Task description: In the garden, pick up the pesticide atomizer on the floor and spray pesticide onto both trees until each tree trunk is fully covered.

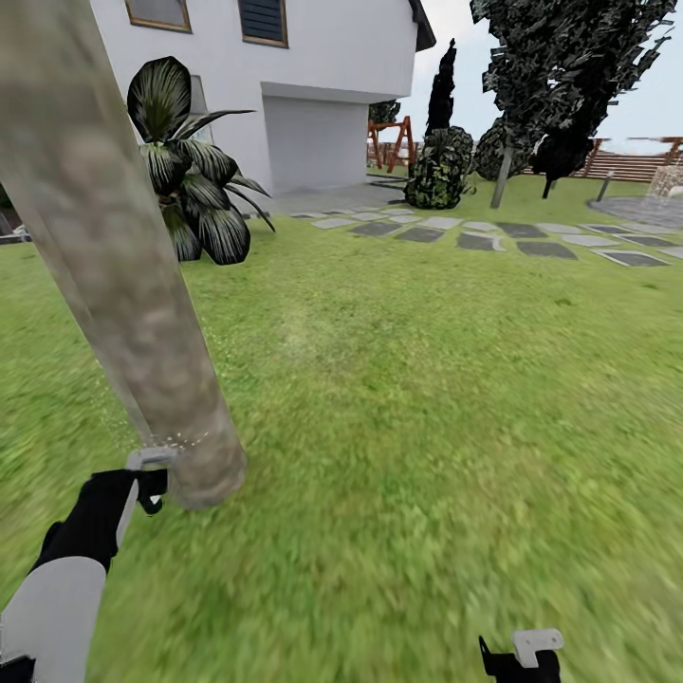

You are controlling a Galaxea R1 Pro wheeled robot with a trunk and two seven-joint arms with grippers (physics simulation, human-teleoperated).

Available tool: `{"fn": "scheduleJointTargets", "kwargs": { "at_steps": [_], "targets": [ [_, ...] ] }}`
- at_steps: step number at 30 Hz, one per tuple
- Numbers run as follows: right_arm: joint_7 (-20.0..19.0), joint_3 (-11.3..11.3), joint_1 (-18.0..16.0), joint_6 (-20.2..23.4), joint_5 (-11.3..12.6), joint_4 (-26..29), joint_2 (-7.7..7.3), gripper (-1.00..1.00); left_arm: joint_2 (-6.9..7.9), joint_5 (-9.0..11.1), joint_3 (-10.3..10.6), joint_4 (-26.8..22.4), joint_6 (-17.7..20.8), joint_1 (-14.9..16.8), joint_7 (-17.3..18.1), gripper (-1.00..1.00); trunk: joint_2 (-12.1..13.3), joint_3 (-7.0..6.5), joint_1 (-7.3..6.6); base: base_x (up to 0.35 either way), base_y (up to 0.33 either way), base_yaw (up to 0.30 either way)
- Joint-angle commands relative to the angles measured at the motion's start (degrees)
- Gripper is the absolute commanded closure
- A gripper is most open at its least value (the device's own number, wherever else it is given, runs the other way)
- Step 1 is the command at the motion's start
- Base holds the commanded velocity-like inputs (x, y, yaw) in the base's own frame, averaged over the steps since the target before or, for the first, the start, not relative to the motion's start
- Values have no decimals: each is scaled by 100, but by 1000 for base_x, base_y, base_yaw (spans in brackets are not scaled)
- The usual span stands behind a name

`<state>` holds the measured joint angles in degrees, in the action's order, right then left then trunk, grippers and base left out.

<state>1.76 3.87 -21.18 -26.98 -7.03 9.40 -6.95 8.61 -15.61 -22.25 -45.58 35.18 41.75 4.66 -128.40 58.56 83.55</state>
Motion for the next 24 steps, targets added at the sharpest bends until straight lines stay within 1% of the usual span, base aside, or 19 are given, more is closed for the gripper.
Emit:
{"fn": "scheduleJointTargets", "kwargs": {
  "at_steps": [1,2,3,4,6,8,10,11,12,13,14,15,16,17,18,19,20,22,24],
  "targets": [
    [0,4,0,0,0,0,-1,-100,-19,-8,138,-19,11,13,13,100,0,0,0,0,0,0],
    [0,6,0,0,0,0,-2,-100,-31,-3,248,-31,21,23,15,100,0,0,0,0,0,0],
    [0,7,0,0,0,0,-3,-100,-52,9,467,-59,160,120,16,100,0,0,0,0,0,38],
    [0,8,0,0,0,0,-1,-100,-24,22,600,-76,445,241,40,100,0,0,0,0,0,192],
    [0,9,0,0,0,0,-6,-100,46,18,624,-81,576,318,270,100,0,0,0,0,0,240],
    [0,9,0,0,0,0,-8,-100,281,19,614,-76,610,349,569,100,0,0,0,0,0,100],
    [0,9,0,0,0,0,-8,-100,612,20,608,-74,625,357,825,100,0,0,0,0,0,19],
    [0,9,0,0,0,0,-8,-100,687,17,608,-78,628,357,868,100,0,0,0,0,0,6],
    [0,11,0,0,0,0,-8,-100,727,12,608,-79,629,354,889,100,0,0,0,0,0,3],
    [0,12,0,0,0,0,-8,-100,737,8,627,-76,630,354,901,100,0,0,0,0,0,1],
    [0,11,0,0,0,0,-8,-100,658,12,648,-85,629,377,904,100,0,0,0,0,0,0],
    [0,11,0,0,0,0,-8,-100,538,11,654,-79,641,504,900,100,0,0,0,0,0,0],
    [-2,10,0,0,0,0,-8,-100,452,4,653,-54,660,630,898,100,0,0,0,0,0,0],
    [-3,9,0,0,0,0,-8,-100,419,5,652,-39,686,706,896,100,0,0,0,0,0,0],
    [-1,9,0,0,0,0,-8,-100,374,5,656,-23,827,880,896,100,0,0,0,0,0,0],
    [0,9,0,0,0,0,-10,-100,364,5,659,-29,1009,1052,898,100,0,0,0,0,0,0],
    [0,9,-1,0,0,0,-15,-100,408,2,660,-51,1114,1156,904,100,0,0,0,0,0,0],
    [0,9,0,0,-4,0,-16,-100,476,-12,660,-65,1149,1194,911,100,0,0,0,0,0,0],
    [0,12,0,0,-3,0,-22,-100,599,-26,667,-72,1159,1180,913,100,0,0,0,0,0,0]
  ]
}}
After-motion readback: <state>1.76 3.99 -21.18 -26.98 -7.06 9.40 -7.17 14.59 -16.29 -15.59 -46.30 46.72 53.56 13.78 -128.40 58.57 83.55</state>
